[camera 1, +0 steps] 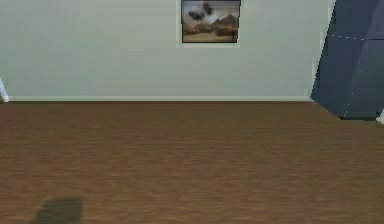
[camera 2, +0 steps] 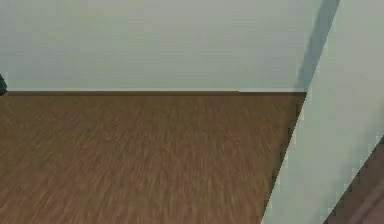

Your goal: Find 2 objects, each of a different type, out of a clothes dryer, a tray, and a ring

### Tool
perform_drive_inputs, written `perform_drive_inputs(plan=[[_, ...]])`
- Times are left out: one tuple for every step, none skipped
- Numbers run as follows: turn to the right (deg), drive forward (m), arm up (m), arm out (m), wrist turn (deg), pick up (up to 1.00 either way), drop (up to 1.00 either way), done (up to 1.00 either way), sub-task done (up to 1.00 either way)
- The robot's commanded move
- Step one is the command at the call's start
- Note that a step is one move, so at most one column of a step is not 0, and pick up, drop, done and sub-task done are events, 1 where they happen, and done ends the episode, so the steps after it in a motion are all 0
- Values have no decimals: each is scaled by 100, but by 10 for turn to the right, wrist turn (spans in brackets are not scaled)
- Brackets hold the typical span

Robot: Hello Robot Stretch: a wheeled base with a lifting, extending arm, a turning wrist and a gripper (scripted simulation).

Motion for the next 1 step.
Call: perform_drive_inputs(plan=[[0, 70, 0, 0, 0, 0, 0, 0, 0]])
